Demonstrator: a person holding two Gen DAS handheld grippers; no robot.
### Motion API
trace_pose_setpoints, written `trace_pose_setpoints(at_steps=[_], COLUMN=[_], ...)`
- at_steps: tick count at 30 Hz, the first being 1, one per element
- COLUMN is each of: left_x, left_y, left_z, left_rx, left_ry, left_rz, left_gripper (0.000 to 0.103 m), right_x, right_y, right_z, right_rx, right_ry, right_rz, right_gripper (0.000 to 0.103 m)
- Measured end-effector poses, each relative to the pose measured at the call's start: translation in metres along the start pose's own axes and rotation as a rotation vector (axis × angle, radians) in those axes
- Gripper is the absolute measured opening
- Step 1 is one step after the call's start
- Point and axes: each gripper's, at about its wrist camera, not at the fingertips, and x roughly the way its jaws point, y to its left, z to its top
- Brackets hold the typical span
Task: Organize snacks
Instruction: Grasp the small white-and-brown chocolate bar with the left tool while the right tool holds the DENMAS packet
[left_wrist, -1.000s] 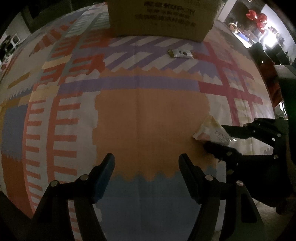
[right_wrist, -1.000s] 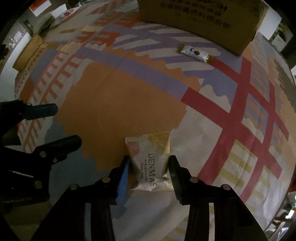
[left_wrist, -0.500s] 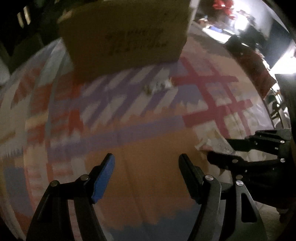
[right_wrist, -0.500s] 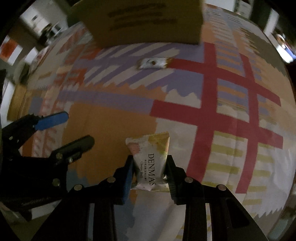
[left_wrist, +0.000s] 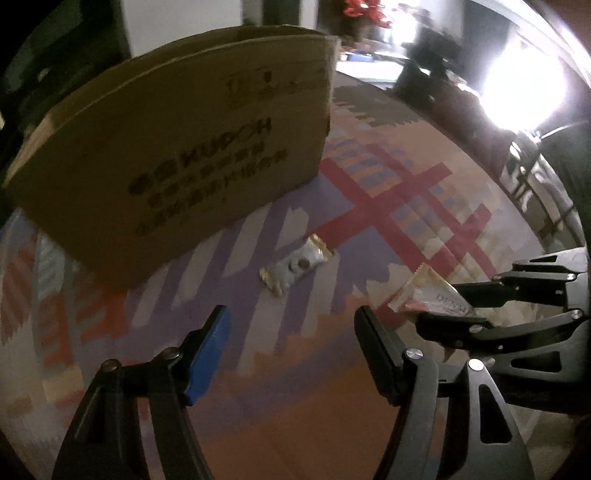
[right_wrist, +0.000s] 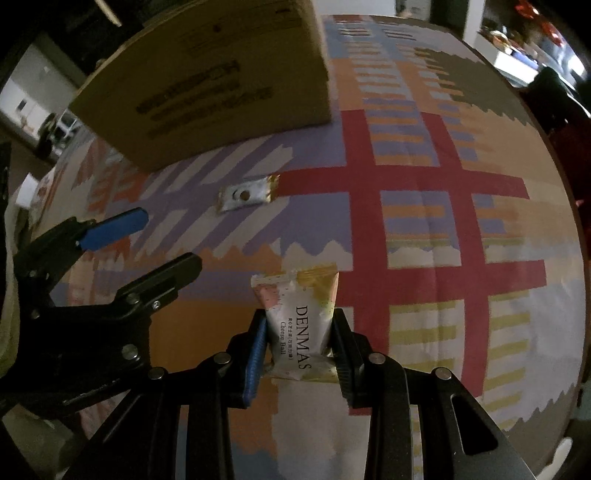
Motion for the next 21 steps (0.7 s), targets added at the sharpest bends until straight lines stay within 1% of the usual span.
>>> trace_pose_setpoints(at_steps=[4,9,11,16,19,21], left_x=[0.013,0.029,0.036,0.048,0.055,0.059], left_y=[0.003,0.001,0.001,-0.003,-0.007,-0.009], left_z=[0.014,0.024,0.028,0.035,0.037,0.037], left_rx=[0.058,0.143,0.168,0.200,0.199,0.196], left_ry=[0.008,0.027,0.035,0.039,0.053,0.067], left_rz=[-0.031,-0.030,-0.034,-0.035,-0.045,-0.049], left_gripper=[0.066,0.065,0.060,0.057,0.055,0.046], right_x=[0.004,0.008,0.010,0.015,0.016,0.015], right_y=[-0.004,-0.006,-0.007,-0.009,-0.012,-0.016], right_z=[0.008,0.016,0.018,0.019,0.019,0.019], right_rx=[0.047,0.080,0.083,0.101,0.120,0.125], right_ry=[-0.007,-0.014,-0.013,-0.009,-0.004,-0.006], right_rz=[0.000,-0.015,-0.028,-0.038,-0.033,-0.034], right_gripper=[0.035,0.035,0.035,0.035,0.035,0.035])
